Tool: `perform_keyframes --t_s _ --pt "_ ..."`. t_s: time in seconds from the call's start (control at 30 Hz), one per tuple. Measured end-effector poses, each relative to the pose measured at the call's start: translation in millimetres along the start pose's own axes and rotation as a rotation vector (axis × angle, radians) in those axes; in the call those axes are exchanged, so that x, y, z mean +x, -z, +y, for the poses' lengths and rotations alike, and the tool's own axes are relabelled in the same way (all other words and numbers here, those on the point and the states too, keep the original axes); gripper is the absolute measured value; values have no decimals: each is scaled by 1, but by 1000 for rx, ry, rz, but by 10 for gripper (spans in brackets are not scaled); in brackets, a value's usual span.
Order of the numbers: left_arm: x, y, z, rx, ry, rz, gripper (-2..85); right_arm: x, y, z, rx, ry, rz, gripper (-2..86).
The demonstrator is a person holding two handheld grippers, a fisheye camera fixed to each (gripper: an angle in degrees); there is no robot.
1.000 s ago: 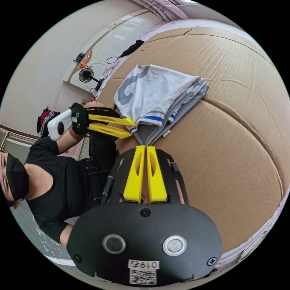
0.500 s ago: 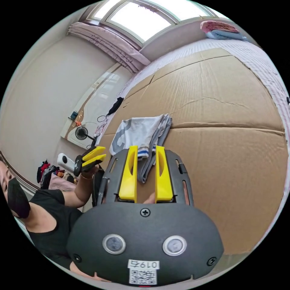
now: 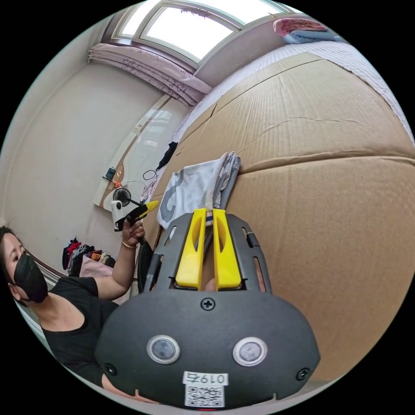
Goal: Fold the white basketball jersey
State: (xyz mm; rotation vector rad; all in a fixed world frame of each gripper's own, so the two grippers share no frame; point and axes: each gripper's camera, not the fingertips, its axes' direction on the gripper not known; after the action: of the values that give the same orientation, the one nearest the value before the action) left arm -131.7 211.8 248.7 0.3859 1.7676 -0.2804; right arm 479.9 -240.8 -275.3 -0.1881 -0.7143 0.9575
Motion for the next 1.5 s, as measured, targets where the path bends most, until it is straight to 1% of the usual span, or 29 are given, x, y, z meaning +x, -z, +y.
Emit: perform_keyframes --t_s 0.1,0.17,0.3,0.4,0.6,0.67,0.77,0.83,0.93,1.07,1.23,1.4,1.5 --pt "-22 -7 -37 -49 44 52 78 9 -6 3 5 -3 -25 12" --pt "-27 -12 -55 -79 41 54 79 15 -11 5 7 -2 -36 12" --pt "-29 -26 -80 -168 17 -15 69 24 -18 5 7 -4 -51 12" --pt "-35 -30 -89 -195 16 -63 44 31 -24 5 7 -4 -53 13" --pt "-50 -29 -102 -194 18 -58 22 39 -37 2 1 -18 -29 25" --pt "-54 -26 -107 -191 18 -42 22 38 -37 1 6 -8 -1 48" --pt "-63 -15 -116 -160 20 5 26 38 -21 -3 66 1 40 80" --pt "-70 -5 -124 -120 30 33 34 40 -13 -15 100 -4 34 86" --pt "-79 1 -144 -93 39 38 47 35 -22 -49 85 10 102 85" --pt "-78 -20 -174 -159 16 16 60 36 -60 -91 12 20 148 85" --pt "-76 -37 -197 -202 -11 -13 68 32 -101 -105 -49 62 259 86" --pt "-82 -51 -214 -246 -17 -17 65 46 -108 -113 -36 47 243 61" --pt "-84 -56 -220 -247 -18 -4 53 63 -107 -115 -21 25 182 36"
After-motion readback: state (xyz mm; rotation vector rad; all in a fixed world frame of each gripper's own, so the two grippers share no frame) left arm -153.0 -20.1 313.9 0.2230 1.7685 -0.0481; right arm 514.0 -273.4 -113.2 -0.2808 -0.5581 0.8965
